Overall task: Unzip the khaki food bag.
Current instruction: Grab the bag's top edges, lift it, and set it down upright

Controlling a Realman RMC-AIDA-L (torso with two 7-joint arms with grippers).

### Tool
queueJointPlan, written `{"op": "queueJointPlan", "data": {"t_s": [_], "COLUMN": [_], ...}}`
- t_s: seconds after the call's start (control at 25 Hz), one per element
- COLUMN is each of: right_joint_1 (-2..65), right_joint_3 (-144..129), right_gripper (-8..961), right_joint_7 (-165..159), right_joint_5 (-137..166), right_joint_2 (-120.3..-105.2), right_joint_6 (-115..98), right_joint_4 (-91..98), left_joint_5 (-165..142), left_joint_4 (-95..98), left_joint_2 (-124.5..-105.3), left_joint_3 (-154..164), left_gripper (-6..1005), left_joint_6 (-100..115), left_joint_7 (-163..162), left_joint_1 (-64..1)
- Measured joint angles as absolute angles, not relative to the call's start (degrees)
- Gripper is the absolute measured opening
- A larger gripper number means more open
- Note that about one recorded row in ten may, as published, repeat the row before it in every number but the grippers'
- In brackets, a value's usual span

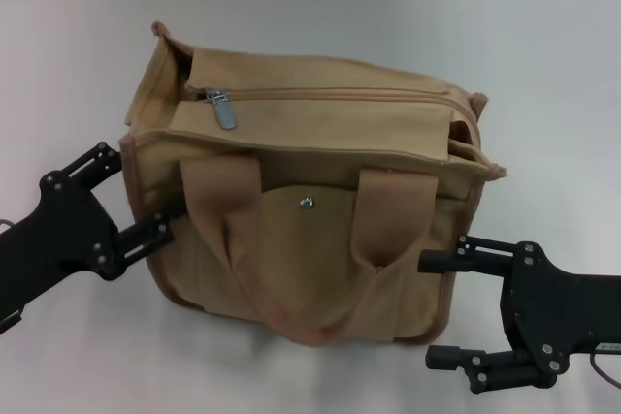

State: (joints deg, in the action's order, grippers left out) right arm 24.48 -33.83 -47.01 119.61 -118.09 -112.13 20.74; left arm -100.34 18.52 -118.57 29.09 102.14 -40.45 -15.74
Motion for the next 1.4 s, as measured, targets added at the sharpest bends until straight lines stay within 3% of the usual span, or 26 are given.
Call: {"op": "queueJointPlan", "data": {"t_s": [0.24, 0.88, 1.4], "right_joint_1": [24.3, 23.6, 22.2], "right_joint_3": [-33.8, -26.8, -8.2], "right_gripper": [823, 822, 822], "right_joint_7": [-46.8, -46.8, -48.1], "right_joint_5": [119.5, 119.2, 100.3], "right_joint_2": [-118.13, -118.13, -119.22], "right_joint_6": [-111.9, -112.8, -117.0], "right_joint_4": [20.7, 20.4, 13.4], "left_joint_5": [-100.3, -96.4, -94.7], "left_joint_4": [17.3, 15.9, 16.9], "left_joint_2": [-118.51, -118.74, -118.60], "left_joint_3": [29.0, 28.8, 28.6], "left_gripper": [724, 89, 86], "left_joint_6": [101.9, 102.8, 107.1], "left_joint_7": [-39.8, -36.0, -33.8], "left_joint_1": [-16.2, -15.9, -20.9]}}
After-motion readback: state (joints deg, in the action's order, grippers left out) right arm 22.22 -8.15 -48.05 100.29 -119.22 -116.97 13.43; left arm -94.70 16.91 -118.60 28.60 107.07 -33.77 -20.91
